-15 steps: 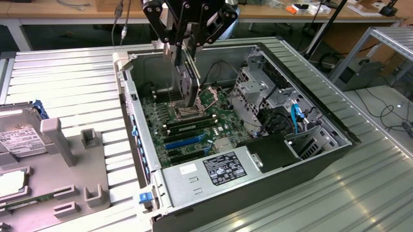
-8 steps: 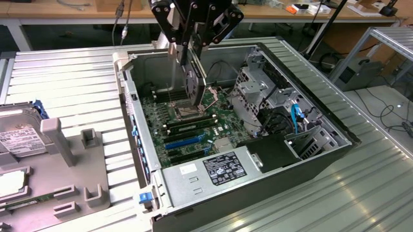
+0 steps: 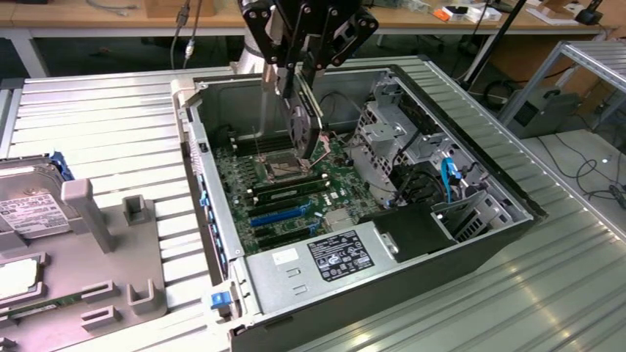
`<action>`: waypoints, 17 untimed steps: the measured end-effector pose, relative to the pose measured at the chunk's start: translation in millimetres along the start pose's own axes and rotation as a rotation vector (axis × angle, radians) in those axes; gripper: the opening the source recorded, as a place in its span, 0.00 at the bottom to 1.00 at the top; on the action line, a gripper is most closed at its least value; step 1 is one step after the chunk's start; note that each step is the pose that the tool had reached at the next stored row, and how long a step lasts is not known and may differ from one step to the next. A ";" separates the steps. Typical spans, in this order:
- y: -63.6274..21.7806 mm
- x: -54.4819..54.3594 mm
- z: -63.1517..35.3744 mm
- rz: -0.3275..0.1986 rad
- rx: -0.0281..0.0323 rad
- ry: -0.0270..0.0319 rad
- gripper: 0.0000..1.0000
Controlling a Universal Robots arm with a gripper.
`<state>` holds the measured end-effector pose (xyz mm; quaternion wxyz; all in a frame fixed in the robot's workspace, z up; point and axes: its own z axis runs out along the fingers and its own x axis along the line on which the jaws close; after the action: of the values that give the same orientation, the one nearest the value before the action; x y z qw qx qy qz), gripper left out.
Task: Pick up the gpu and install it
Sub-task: 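Pick up the gpu and move the gpu toward the slot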
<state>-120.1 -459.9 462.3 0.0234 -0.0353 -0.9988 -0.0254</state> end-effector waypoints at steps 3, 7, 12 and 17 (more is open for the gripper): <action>0.4 -5.5 0.0 0.000 0.0001 0.0015 0.27; 1.0 -13.8 0.1 0.000 0.0002 0.0043 0.27; 1.6 -25.0 1.1 0.001 0.0005 0.0088 0.27; 2.0 -31.4 1.7 0.001 0.0008 0.0109 0.27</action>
<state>-88.7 -460.1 459.2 0.0289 -0.0355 -0.9986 -0.0252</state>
